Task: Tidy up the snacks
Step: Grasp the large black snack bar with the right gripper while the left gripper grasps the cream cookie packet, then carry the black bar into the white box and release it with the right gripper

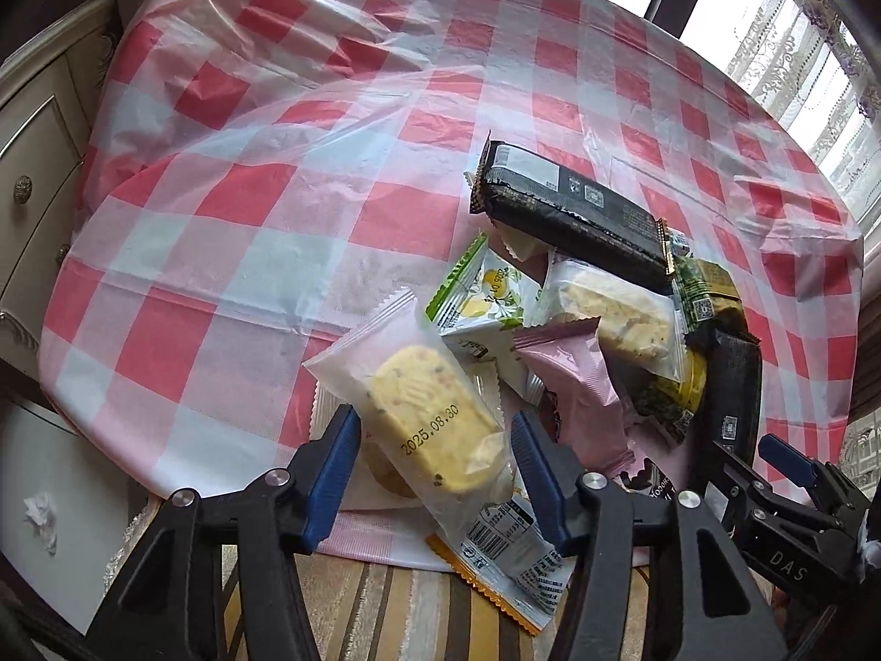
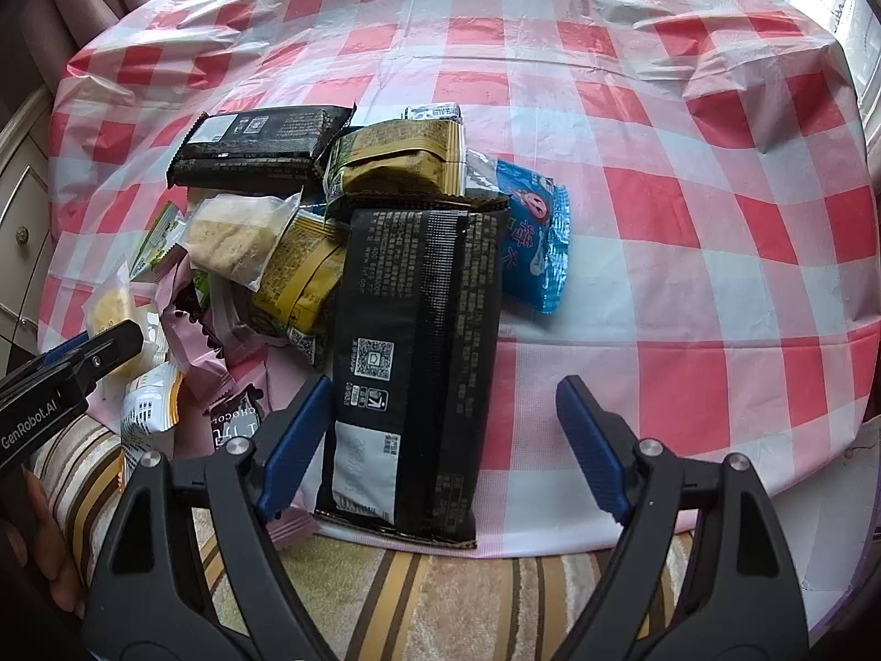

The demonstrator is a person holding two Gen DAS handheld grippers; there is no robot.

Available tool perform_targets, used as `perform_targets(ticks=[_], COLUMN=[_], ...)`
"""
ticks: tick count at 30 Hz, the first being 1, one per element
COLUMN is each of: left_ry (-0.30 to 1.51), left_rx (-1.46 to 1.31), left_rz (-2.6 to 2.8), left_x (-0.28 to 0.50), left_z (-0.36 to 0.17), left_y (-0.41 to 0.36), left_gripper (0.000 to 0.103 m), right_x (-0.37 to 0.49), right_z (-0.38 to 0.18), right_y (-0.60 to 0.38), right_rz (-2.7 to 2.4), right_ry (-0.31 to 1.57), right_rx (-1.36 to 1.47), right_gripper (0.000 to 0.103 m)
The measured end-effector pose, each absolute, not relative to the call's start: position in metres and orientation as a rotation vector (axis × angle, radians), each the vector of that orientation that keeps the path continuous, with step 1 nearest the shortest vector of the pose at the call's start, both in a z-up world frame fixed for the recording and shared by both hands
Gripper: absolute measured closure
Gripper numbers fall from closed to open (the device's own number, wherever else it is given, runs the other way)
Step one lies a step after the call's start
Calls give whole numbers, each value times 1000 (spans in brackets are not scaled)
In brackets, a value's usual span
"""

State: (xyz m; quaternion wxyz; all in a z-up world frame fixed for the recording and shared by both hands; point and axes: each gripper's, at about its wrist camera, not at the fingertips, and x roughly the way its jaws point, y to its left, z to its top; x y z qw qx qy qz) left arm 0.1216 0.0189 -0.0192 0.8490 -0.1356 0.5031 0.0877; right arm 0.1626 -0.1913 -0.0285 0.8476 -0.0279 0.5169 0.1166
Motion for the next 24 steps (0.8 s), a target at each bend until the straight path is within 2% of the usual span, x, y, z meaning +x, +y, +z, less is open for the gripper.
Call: perform_targets(ticks=[2, 13, 16, 24], left_ry=[1049, 967, 933, 924], left_rx=[-276, -305, -285, -241], left_rz=[184, 206, 203, 160], left_x=[120, 102, 97, 93], left_z=[-17, -1, 10, 19], left_y=[17, 19, 13, -8], left_gripper=[61, 64, 72, 73], right_x=[163, 145, 137, 119], right_z=[-30, -12, -5, 9], right_y=[-193, -223, -235, -264], right_rz=[252, 261, 262, 252], right_ry=[1094, 1031, 1010, 971], right_rx=[-46, 71, 105, 161], right_gripper=[49, 51, 51, 51])
